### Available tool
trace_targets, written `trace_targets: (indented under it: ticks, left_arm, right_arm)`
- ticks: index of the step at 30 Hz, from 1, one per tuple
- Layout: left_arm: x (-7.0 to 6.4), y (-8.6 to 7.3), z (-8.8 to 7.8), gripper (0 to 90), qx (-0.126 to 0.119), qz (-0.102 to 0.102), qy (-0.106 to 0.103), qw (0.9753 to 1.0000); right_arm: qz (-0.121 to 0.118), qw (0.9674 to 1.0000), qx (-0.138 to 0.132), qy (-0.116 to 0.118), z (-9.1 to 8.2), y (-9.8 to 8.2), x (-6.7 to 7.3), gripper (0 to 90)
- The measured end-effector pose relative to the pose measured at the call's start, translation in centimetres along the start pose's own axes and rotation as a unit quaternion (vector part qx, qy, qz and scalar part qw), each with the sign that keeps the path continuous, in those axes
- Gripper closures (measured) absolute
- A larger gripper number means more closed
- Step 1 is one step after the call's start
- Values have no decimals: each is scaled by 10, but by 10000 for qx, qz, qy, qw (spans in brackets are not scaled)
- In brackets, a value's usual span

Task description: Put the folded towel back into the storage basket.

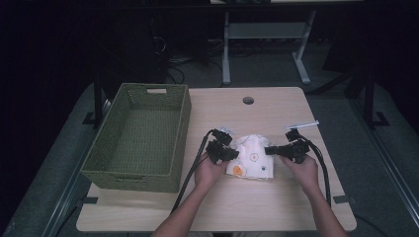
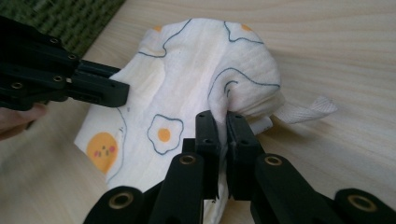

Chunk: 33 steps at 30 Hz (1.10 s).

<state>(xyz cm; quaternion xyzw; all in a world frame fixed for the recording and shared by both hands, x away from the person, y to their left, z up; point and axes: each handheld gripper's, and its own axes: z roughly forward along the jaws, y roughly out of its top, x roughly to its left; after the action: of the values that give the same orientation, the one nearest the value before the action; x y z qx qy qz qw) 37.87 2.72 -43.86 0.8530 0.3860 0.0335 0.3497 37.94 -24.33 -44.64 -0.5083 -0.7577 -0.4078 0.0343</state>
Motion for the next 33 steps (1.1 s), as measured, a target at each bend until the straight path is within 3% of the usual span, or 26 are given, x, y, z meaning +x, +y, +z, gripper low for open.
trace_targets:
  ticks: [9, 23, 33]
  left_arm:
    - [-8, 11, -18, 839, -105, 187, 76, 9997]
    - [-2, 19, -40, 838, -178, 144, 65, 9997]
    - [-4, 37, -74, 838, -390, 282, 95, 9988]
  right_arm:
    - [21, 9999, -126, 108, -10, 3, 6, 850]
    - [-198, 9994, -233, 173, -21, 23, 27, 850]
    - [-307, 9980, -471, 287, -36, 39, 45, 850]
